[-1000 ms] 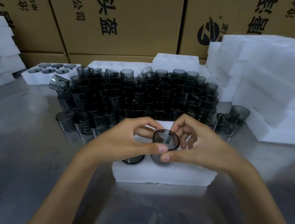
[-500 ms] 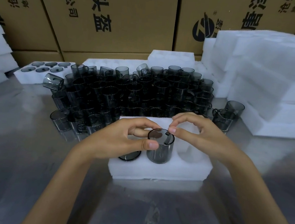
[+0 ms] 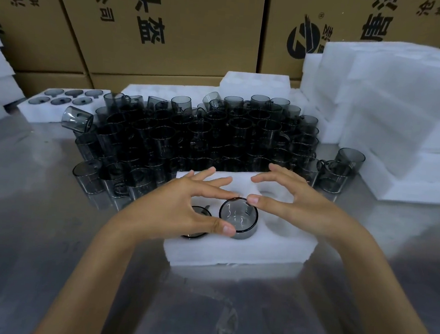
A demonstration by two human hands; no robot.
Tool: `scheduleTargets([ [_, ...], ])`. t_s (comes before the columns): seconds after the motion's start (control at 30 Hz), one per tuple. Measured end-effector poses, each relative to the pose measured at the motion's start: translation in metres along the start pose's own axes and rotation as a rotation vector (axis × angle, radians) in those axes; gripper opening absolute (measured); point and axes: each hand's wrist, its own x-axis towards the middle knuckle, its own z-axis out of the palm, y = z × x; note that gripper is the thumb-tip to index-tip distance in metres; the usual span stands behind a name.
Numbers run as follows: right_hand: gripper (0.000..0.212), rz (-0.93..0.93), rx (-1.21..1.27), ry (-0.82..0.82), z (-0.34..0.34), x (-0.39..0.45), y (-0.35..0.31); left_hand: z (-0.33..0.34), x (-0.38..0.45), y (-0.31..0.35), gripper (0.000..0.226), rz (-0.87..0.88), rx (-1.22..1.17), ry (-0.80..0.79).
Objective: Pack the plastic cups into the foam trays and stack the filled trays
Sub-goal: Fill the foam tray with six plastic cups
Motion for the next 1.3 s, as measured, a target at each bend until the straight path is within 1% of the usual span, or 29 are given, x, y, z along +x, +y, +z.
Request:
scheduleTargets([
  [0.2, 0.052, 0.009, -0.013, -0.029, -0.001, 0.002, 0.0, 0.002, 0.001, 0.0, 0.07, -0.013, 0.034, -0.01],
  [0.33, 0.055, -0.001, -0.016, -0.018, -0.001, 0.002, 0.001, 0.006, 0.001, 0.003, 0.069, 0.014, 0.031, -0.016],
  [0.47, 0.049, -0.007, -0.02, -0.005, 0.0, 0.002, 0.003, 0.01, 0.003, 0.006, 0.075, -0.027, 0.102, -0.01],
  [0.6, 0.044, -0.007, -0.023, 0.004, -0.001, 0.005, 0.004, 0.012, 0.004, 0.006, 0.074, -0.018, 0.078, -0.032],
  [0.7, 0.045, -0.003, -0.026, 0.01, -0.001, 0.005, 0.006, 0.012, 0.004, 0.006, 0.073, -0.031, 0.098, -0.038],
  [0.8, 0.051, -0.032, -0.039, 0.037, 0.003, 0.005, 0.008, 0.011, 0.003, 0.007, 0.074, -0.029, 0.105, 0.01],
  [0.83, 0.05, -0.041, -0.032, 0.046, 0.003, 0.005, 0.008, 0.01, 0.002, 0.006, 0.073, -0.017, 0.103, 0.036],
  [0.93, 0.028, -0.043, 0.056, 0.073, 0.002, 0.006, 0.009, 0.008, 0.002, 0.006, 0.065, 0.016, 0.041, 0.063],
  [0.97, 0.025, -0.047, 0.066, 0.077, 0.002, 0.007, 0.01, 0.007, 0.001, 0.006, 0.062, 0.021, 0.018, 0.055],
  [1.1, 0.025, -0.073, -0.021, 0.065, 0.002, 0.007, 0.012, 0.003, 0.0, 0.004, 0.059, 0.013, -0.034, 0.0],
  [1.2, 0.026, -0.073, -0.016, 0.069, 0.002, 0.007, 0.013, 0.003, 0.0, 0.005, 0.063, 0.001, -0.034, -0.04],
  [1.3, 0.026, -0.075, -0.006, 0.087, 0.003, 0.008, 0.014, 0.005, 0.001, 0.006, 0.065, 0.005, -0.005, -0.045],
])
